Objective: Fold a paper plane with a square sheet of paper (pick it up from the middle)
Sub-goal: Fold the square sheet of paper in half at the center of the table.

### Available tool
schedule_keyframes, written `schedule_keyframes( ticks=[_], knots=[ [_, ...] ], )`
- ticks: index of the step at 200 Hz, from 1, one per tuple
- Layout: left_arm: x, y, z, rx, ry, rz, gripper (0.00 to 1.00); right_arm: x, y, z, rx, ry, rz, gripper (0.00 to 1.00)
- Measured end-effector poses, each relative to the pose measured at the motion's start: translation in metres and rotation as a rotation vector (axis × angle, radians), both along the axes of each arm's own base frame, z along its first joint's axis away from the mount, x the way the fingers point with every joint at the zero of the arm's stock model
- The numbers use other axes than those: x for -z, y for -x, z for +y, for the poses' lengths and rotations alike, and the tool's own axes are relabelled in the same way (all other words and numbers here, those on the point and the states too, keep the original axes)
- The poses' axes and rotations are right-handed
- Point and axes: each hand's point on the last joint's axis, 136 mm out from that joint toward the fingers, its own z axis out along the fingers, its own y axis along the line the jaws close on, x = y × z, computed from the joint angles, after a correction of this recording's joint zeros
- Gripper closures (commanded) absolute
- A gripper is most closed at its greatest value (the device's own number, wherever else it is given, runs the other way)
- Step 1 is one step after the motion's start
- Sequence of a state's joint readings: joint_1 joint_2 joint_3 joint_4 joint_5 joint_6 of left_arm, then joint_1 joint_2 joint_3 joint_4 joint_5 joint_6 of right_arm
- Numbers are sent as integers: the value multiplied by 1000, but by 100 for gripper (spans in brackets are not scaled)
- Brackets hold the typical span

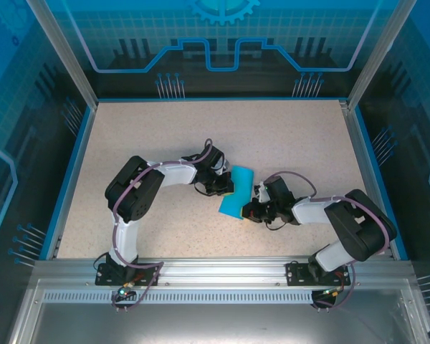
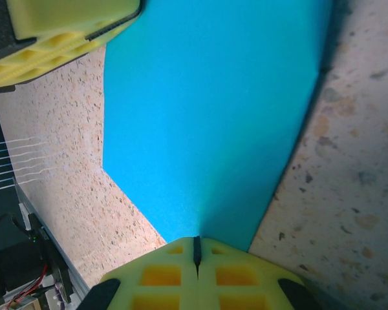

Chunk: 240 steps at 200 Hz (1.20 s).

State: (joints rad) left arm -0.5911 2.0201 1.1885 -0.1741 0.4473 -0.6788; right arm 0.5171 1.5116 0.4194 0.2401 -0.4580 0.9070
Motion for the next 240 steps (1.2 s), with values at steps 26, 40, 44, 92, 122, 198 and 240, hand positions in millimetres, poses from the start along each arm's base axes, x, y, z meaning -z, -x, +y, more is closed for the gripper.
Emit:
schedule_keyframes(
  ticks=[26,40,44,92,122,198,240],
  knots=[
    [0,0,0,1,2,-2,100,-4,1,-2,4,5,-3,100],
    [0,0,0,0,2,-3,100,-11,1,-1,4,-4,-16,100],
    [0,0,0,1,2,-3,100,-13,1,0,2,-8,-24,100],
    [0,0,0,0,3,-3,100,-7,7,3,-12,-2,7,100],
    [0,0,-1,1,6,-6,100,1,10,4,-19,-1,45,100],
    [0,0,-1,3,7,-6,100,-42,-34,-28,137,-46,-84,100],
    [0,0,-1,3,7,-6,100,-48,-64,-27,138,-81,-112,100]
  ],
)
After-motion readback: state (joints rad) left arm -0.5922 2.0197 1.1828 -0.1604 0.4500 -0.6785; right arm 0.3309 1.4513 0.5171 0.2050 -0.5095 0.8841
